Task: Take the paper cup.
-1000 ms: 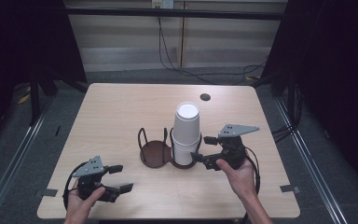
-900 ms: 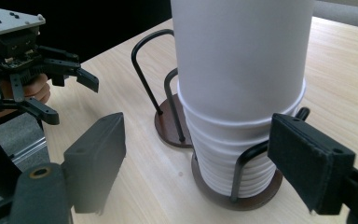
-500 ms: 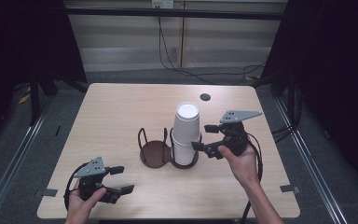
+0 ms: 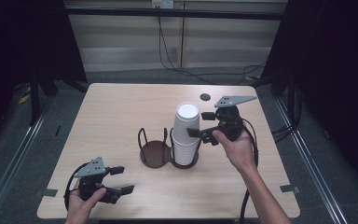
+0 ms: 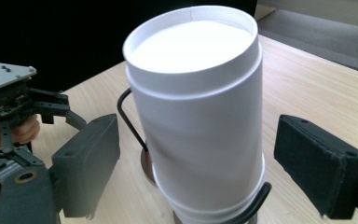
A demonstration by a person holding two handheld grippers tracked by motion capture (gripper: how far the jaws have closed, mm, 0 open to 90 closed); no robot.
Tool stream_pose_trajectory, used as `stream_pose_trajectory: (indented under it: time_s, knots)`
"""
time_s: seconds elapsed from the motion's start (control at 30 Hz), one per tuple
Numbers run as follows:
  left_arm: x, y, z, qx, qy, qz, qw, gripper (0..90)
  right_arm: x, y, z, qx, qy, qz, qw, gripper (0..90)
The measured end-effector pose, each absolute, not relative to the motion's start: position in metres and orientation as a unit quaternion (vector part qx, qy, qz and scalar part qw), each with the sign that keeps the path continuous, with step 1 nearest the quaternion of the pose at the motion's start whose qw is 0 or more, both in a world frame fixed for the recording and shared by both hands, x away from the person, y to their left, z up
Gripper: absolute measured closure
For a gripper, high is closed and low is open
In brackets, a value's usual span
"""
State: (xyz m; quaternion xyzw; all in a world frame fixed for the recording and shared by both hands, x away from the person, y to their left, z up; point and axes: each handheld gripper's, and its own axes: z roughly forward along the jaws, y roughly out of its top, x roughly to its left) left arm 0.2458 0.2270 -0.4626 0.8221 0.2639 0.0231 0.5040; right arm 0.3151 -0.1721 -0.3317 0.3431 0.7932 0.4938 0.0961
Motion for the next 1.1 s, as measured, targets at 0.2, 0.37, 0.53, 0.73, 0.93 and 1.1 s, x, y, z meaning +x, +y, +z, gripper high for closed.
stream_pose_trajectory:
  time_s: [0.2,0.37,0.53,0.73,0.93,1.1]
  knots:
    - [0.245,0.226,-0.462,0.824,0.26,0.023,0.503,17.3,0.322,-0.163,-0.329,0.338,0.797,0.491,0.094,14.6]
    - [0.244,0.226,-0.462,0.824,0.26,0.021,0.503,17.3,0.33,-0.154,-0.327,0.337,0.804,0.48,0.094,14.1]
    - [0.244,0.226,-0.462,0.825,0.259,0.019,0.502,17.3,0.338,-0.151,-0.327,0.342,0.807,0.474,0.081,14.2]
    - [0.244,0.226,-0.462,0.824,0.259,0.016,0.503,17.3,0.345,-0.146,-0.327,0.339,0.813,0.468,0.074,14.3]
    - [0.245,0.229,-0.462,0.821,0.264,0.016,0.505,17.3,0.349,-0.143,-0.326,0.341,0.814,0.465,0.068,15.4]
    - [0.245,0.228,-0.462,0.823,0.262,0.016,0.504,17.3,0.349,-0.139,-0.319,0.339,0.823,0.448,0.077,17.9]
